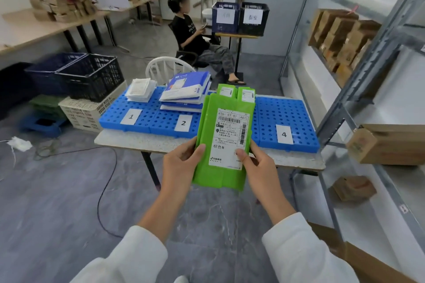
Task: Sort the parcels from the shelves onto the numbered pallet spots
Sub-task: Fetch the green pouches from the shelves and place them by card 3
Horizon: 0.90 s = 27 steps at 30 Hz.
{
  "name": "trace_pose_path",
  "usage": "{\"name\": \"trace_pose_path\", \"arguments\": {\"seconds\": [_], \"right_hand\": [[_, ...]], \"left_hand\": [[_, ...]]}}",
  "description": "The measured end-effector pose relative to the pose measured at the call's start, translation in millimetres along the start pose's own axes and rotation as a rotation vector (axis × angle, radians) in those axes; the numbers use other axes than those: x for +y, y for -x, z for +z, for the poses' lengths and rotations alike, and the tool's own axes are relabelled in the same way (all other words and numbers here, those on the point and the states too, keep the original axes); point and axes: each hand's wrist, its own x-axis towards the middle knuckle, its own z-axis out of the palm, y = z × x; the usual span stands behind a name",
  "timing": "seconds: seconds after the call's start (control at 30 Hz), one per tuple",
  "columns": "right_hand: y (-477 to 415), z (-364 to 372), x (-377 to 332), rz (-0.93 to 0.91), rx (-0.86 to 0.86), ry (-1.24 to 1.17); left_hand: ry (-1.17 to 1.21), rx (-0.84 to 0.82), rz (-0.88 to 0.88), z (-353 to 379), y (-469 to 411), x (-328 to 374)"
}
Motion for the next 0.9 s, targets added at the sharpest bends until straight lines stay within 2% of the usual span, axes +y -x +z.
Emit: {"name": "trace_pose_path", "arguments": {"seconds": [0.27, 0.57, 0.9], "right_hand": [[-69.5, 51.2, -21.2, -0.019, 0.021, 0.103], [-116.8, 95.5, -7.3, 0.016, 0.002, 0.129], [-186.8, 79.5, 10.2, 0.034, -0.02, 0.091]], "left_hand": [[0.066, 0.009, -0.029, -29.0, -88.1, -0.6], [0.083, -0.01, -0.073, -56.2, -148.9, -15.4], [0.031, 0.017, -0.083, -15.0, -202.6, -21.0]]}}
